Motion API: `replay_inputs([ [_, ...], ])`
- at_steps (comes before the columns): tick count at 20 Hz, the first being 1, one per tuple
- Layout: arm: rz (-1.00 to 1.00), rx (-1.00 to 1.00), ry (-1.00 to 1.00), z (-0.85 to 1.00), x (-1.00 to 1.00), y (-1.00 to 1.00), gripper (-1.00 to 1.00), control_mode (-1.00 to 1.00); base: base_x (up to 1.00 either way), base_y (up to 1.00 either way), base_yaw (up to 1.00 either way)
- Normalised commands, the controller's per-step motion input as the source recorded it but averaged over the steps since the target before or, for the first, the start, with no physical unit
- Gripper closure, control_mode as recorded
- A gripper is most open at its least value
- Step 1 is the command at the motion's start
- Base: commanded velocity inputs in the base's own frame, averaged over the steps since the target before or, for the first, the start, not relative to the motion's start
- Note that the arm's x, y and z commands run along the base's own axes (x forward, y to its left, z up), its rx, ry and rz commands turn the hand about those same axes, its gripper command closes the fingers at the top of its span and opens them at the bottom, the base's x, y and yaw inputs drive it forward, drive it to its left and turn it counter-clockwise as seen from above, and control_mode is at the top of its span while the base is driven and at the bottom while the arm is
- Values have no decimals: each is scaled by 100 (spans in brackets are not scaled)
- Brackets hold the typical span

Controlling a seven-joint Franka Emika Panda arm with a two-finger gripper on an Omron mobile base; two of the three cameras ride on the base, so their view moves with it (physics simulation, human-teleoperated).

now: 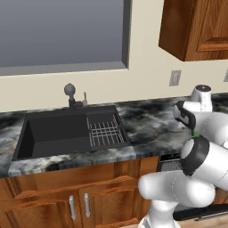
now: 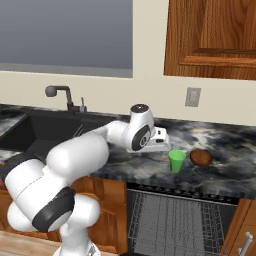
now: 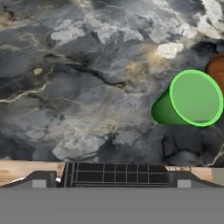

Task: Pick up the cup and bowl from the counter, place them in the dishwasher, and close the dishwasher door.

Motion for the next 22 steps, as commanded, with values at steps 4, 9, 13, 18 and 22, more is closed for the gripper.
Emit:
replay_inputs([
  [4,0,0,0,-19,32,-26,-100,-100,0,0,0],
  [9,0,0,0,-12,36,-22,-100,-100,0,0,0],
  [13,0,0,0,-11,36,-19,-100,-100,0,0,0],
  [18,0,0,0,-16,36,-21,-100,-100,0,0,0],
  [22,0,0,0,-24,25,-21,-100,-100,0,0,0],
])
